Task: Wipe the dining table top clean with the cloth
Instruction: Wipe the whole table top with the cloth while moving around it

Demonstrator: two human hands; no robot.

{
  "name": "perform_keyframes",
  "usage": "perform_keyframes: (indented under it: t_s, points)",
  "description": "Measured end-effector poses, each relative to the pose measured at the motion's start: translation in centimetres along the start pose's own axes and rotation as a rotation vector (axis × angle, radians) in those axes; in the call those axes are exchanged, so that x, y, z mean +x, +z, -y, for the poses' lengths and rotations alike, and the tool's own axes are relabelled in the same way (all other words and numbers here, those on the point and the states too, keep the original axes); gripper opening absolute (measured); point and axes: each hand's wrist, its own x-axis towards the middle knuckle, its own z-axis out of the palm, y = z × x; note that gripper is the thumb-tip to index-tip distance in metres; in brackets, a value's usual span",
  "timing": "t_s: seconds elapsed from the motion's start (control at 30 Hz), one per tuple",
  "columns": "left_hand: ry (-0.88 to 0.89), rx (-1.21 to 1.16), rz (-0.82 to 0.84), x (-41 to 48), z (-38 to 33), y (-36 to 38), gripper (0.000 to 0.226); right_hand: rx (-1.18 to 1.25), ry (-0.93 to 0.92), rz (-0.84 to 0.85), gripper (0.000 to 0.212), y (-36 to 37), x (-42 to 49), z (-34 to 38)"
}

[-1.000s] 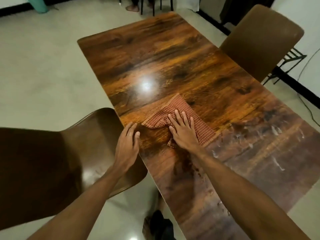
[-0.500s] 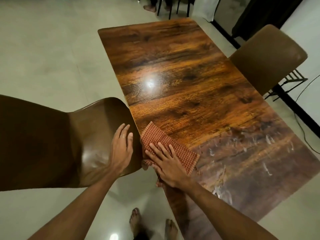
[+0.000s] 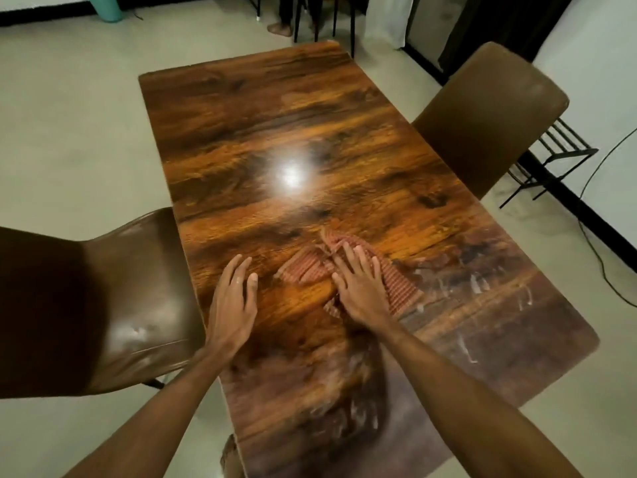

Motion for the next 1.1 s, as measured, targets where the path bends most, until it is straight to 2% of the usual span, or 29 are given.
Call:
perform_keyframes:
  t_s: [0.07, 0.1, 0.17, 0.27, 0.33, 0.43, 0.5, 0.67, 0.8, 0.9, 1.1]
  points:
    - [0.004, 0.019, 0.014, 0.5, -3.0, 2.9, 0.054, 0.043, 0.117, -0.03, 0.056, -1.9, 1.7, -5.2]
    - [-0.003, 0.033, 0.022, 0.7, -4.4, 4.2, 0.054, 0.041, 0.104, -0.039, 0.057, -2.2, 1.9, -6.2]
    - [-0.024, 0.052, 0.042, 1.1, -7.4, 6.8, 0.052, 0.029, 0.03, -0.03, 0.059, -1.5, 1.0, -6.0]
    - [0.002, 0.044, 0.054, 2.1, -11.5, 9.8, 0.05, -0.013, -0.205, 0.007, 0.059, -0.1, -0.5, -6.1]
    - [0.024, 0.043, 0.06, 3.2, -13.3, 11.3, 0.05, -0.009, -0.235, -0.03, 0.057, -1.3, 2.0, -9.9]
    - [0.022, 0.058, 0.066, 4.5, -14.7, 12.9, 0.05, 0.037, 0.03, -0.063, 0.056, -4.6, 7.0, -17.6]
    - [0.02, 0.051, 0.071, 5.2, -15.7, 14.1, 0.05, 0.057, 0.131, -0.071, 0.058, -5.6, 8.4, -20.7]
    - [0.007, 0.046, 0.095, 6.2, -18.2, 17.5, 0.051, 0.03, -0.006, -0.058, 0.059, -5.6, 9.6, -22.9]
    - [0.057, 0.055, 0.126, 6.7, -19.2, 19.1, 0.052, 0.081, 0.108, -0.073, 0.057, -7.2, 11.0, -27.7]
    - [0.067, 0.035, 0.156, 6.2, -20.2, 19.6, 0.054, 0.056, 0.152, -0.115, 0.059, -5.7, 6.4, -28.8]
    - [0.098, -0.017, 0.172, 4.5, -20.4, 19.5, 0.054, 0.065, 0.391, -0.15, 0.061, -4.7, -0.1, -30.5]
